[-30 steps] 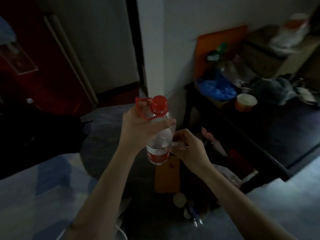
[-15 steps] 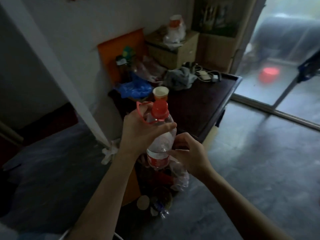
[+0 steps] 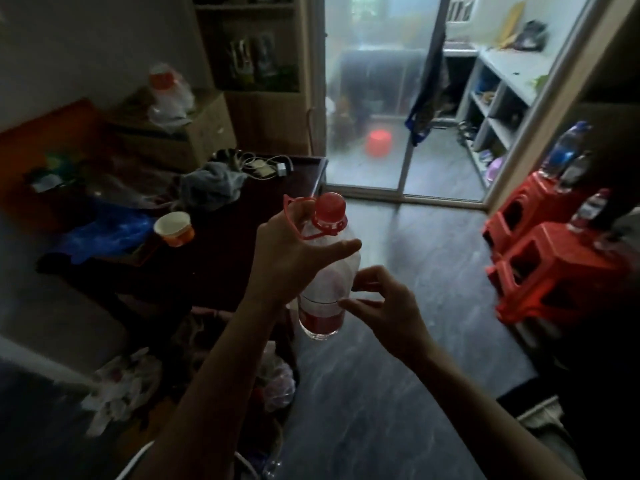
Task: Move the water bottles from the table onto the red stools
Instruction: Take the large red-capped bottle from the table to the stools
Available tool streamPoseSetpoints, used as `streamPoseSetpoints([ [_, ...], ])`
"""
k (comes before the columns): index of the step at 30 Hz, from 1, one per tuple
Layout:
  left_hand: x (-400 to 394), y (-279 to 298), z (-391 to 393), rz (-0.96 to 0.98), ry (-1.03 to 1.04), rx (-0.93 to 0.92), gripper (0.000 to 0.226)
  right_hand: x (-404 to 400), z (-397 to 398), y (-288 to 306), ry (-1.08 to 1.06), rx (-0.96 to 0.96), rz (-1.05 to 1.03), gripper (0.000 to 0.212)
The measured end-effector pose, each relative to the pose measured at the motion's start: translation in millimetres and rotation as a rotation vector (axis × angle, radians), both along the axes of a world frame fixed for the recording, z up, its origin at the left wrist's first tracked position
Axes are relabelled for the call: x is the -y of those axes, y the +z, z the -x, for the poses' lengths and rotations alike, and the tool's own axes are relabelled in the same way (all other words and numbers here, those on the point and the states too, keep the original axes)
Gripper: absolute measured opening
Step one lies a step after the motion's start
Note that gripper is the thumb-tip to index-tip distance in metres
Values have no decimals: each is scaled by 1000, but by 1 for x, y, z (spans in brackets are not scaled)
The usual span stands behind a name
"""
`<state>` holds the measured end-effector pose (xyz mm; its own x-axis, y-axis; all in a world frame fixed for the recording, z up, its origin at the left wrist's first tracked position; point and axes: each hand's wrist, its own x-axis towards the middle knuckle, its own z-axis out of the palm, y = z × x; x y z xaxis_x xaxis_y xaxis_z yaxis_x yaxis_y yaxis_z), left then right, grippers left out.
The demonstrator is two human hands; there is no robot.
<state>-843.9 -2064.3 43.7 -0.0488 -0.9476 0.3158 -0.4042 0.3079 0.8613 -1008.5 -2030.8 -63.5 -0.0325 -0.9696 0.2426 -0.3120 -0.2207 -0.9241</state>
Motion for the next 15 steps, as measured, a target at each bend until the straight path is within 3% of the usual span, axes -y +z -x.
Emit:
streamPoseSetpoints([
  [15,80,-20,110,54,-324,-23,50,18,86,-6,-354,52,-73,35],
])
